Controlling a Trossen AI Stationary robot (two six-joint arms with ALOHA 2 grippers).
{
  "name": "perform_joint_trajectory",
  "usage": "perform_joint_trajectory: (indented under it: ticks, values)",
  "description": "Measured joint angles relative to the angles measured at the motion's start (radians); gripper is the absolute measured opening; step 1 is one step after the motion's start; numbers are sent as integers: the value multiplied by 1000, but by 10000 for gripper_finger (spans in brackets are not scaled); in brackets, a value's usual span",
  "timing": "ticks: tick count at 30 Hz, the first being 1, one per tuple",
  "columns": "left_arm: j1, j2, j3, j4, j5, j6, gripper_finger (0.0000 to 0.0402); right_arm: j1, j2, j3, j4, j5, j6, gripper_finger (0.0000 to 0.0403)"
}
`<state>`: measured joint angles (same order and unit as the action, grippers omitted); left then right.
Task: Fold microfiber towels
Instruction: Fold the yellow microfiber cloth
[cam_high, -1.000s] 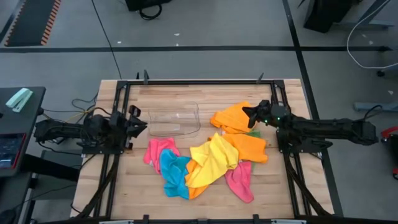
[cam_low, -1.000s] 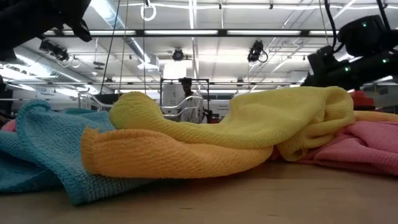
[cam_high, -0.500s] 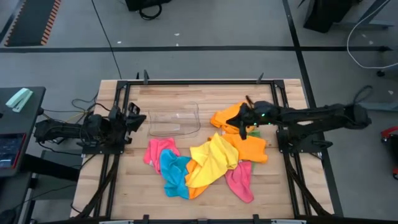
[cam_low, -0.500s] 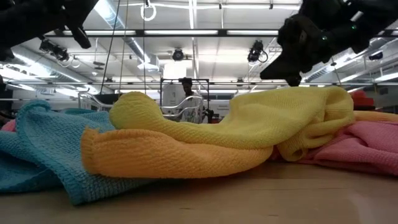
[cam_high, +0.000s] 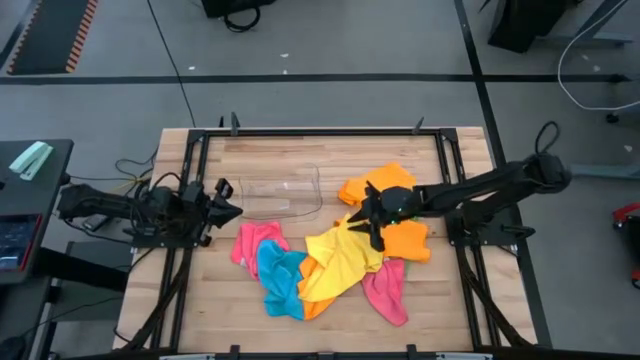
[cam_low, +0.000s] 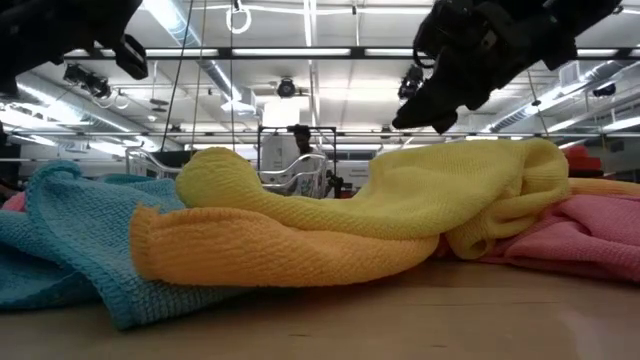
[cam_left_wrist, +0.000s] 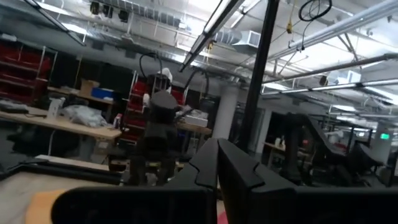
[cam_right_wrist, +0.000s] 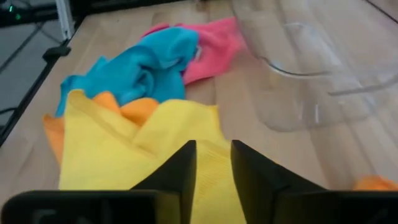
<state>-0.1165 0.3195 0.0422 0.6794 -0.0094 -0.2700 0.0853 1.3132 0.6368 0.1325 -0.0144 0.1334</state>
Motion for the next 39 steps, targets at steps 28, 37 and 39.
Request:
perform_joint_trajectory:
  ticks: [28, 37, 39]
  values:
    - [-44, 449, 414, -111, -241, 124, 16, -167, 147, 156, -305, -151, -108, 176]
    - [-51, 499, 416, -84, -241, 117, 16, -128, 134, 156, -315, -307, -137, 164]
    - [-51, 499, 416, -85, -241, 117, 16, -110, 134, 156, -315, -307, -157, 157]
